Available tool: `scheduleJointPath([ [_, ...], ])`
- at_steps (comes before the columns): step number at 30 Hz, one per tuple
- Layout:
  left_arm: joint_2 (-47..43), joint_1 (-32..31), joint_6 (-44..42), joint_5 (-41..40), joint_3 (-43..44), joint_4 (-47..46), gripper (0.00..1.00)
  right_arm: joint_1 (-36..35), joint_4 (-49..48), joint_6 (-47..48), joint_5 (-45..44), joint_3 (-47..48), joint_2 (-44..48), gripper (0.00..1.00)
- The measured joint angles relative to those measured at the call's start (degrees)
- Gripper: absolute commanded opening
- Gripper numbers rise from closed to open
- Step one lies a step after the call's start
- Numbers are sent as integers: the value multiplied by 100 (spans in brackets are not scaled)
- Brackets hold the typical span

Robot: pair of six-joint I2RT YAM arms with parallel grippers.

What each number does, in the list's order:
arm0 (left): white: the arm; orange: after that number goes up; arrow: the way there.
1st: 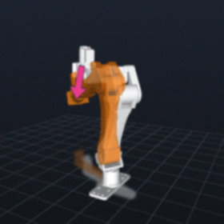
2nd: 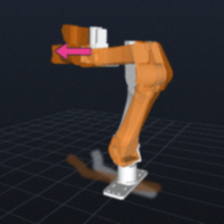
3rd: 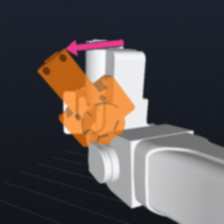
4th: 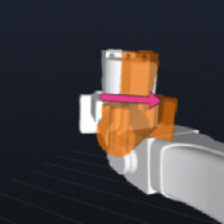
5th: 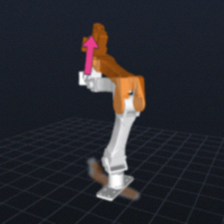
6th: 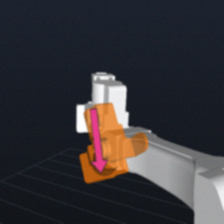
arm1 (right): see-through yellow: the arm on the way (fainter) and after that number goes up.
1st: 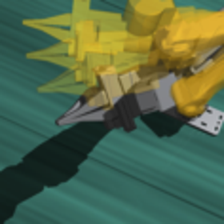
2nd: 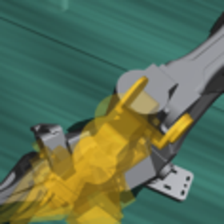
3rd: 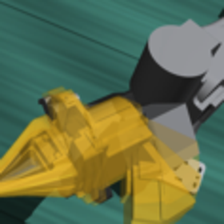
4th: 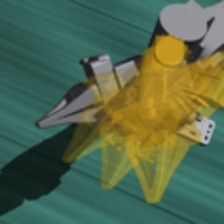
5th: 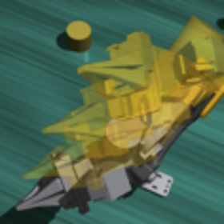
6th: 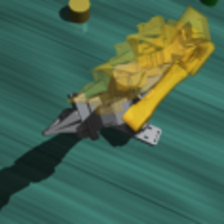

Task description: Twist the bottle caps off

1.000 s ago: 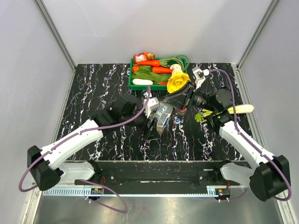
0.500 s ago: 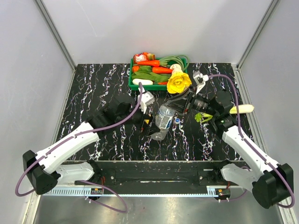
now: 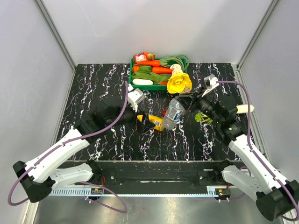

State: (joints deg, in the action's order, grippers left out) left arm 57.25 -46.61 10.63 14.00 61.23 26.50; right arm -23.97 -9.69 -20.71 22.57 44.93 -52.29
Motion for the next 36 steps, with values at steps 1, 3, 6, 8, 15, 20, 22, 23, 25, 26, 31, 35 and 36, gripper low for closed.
scheduleJointPath([
  [1,0,0,0,-15,-22,-11,99,0,76,90,-197,0,101,0],
  [3,0,0,0,-42,-81,2,99,0,212,227,-533,2,286,0],
  [6,26,0,0,-66,-122,46,99,0,361,468,-1060,0,577,0],
  [8,57,0,0,-76,-127,63,99,0,409,660,-1384,-4,789,0],
  [15,175,0,22,-76,-127,72,99,0,199,1246,-1954,-426,1355,0],
  [20,186,0,61,-72,-149,35,99,0,94,1506,-2240,-765,1329,0],
  [22,186,0,68,-70,-175,33,99,0,63,1552,-2481,-852,1233,0],
  [23,197,0,83,-68,-181,37,99,0,37,1574,-2632,-892,1172,0],
  [25,221,0,90,-66,-181,31,99,0,-55,1613,-2857,-966,1043,0],
  [26,232,0,96,-63,-181,35,99,0,-111,1631,-2942,-997,979,0],
  [31,275,0,105,-50,-181,28,99,0,-459,1655,-3375,-1217,529,0],
  [35,291,0,105,-50,-181,35,99,0,-811,1626,-3600,-1464,168,0],
  [36,291,0,105,-50,-181,33,99,0,-859,1609,-3674,-1502,85,0],
])
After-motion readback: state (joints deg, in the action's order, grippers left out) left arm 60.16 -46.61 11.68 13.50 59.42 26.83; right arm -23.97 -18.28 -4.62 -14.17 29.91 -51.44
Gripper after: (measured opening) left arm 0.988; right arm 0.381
